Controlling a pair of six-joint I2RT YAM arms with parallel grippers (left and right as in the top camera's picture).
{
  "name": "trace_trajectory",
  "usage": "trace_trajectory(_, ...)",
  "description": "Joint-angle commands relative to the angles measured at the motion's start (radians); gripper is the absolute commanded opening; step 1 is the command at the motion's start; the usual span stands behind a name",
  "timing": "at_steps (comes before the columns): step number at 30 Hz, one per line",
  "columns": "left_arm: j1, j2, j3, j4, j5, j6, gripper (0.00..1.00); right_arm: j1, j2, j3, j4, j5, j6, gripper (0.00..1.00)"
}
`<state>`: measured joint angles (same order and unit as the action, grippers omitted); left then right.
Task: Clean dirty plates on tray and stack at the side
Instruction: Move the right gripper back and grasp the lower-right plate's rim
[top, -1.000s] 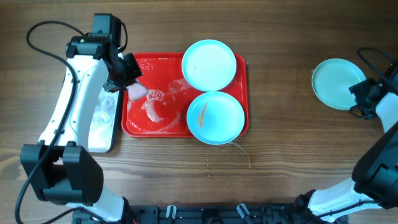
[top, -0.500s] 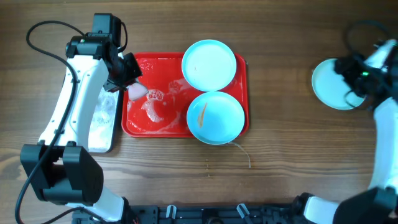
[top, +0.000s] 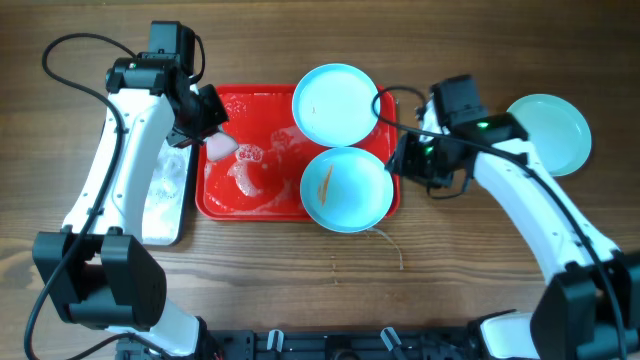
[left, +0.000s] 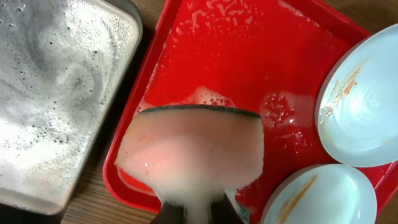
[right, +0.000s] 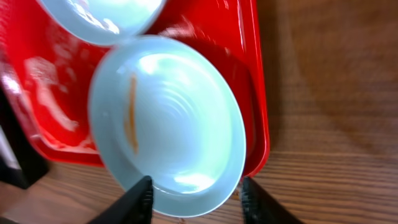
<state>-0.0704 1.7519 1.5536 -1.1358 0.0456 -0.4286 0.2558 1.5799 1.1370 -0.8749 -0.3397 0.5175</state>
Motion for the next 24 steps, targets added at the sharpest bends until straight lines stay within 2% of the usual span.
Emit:
trace_trajectory(1,0.002,-0.003,0.018,0.002,-0.013,-0.014,0.04,0.049,0.055,-0.039,0.001,0.065,0.073,0.42)
trace_trajectory(6,0.002,-0.003,0.018,-0.001,-0.013,-0.021,0.05,0.066,0.097,-0.049,0.011,0.139,0.088,0.41)
trace_trajectory(14,0.002,-0.003,0.018,-0.001,-0.013,-0.021,0.05,0.068,0.206,-0.049,0.054,0.129,0.084,0.38)
trace_trajectory(20,0.002,-0.003,0.018,-0.001,-0.013,-0.021,0.05,0.073,0.258,-0.049,0.097,0.088,0.077,0.31)
trace_trajectory(24,0.002,-0.003,0.018,-0.001,-0.013,-0.021,0.05,0.073,0.259,-0.049,0.104,0.088,0.075,0.20)
